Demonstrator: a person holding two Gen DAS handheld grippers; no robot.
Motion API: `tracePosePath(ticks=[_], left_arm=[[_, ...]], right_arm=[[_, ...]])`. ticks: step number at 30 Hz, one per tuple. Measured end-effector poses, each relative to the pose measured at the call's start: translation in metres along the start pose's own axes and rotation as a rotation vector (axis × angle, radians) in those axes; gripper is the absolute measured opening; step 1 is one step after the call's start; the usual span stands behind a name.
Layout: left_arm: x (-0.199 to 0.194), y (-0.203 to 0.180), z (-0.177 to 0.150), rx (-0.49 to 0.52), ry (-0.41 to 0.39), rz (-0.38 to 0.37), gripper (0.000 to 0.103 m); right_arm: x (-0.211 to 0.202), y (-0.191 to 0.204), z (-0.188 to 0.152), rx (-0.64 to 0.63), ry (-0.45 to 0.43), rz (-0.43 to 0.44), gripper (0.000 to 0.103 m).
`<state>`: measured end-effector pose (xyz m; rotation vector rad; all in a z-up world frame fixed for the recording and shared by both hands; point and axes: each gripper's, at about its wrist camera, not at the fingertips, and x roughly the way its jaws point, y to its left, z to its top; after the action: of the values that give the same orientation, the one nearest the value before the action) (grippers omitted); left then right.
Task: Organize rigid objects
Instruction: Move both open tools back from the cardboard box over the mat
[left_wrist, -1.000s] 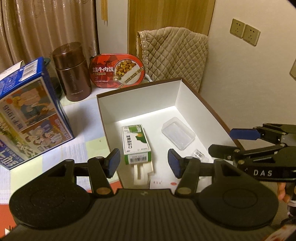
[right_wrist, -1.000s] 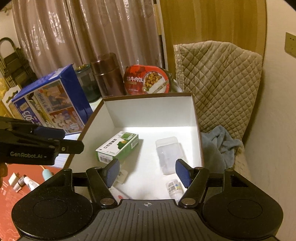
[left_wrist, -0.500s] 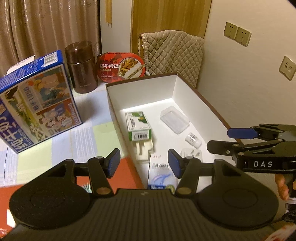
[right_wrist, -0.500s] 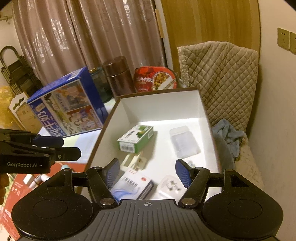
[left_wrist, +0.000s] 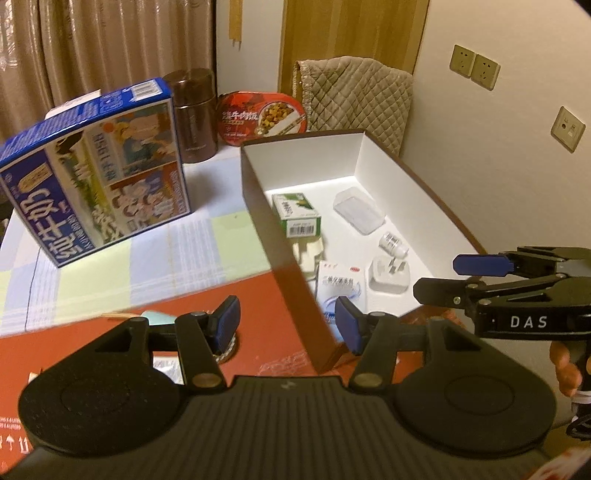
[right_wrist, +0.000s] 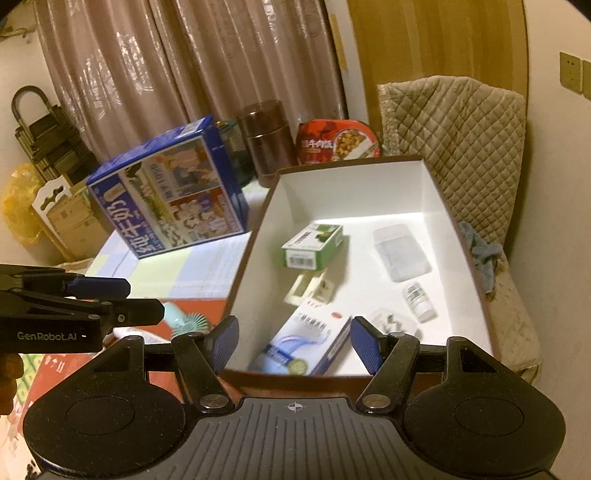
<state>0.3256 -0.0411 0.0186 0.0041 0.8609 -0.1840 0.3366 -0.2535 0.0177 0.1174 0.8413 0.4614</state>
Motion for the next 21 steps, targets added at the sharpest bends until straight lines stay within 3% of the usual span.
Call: tracePosePath(ticks=[21], left_arm=[[-0.036,0.058,-0.061,-0.078,0.043,0.066,0.053]], right_arm=[[0.016,0.071,-0.034,-0.055,0.086,0.072,0.064]])
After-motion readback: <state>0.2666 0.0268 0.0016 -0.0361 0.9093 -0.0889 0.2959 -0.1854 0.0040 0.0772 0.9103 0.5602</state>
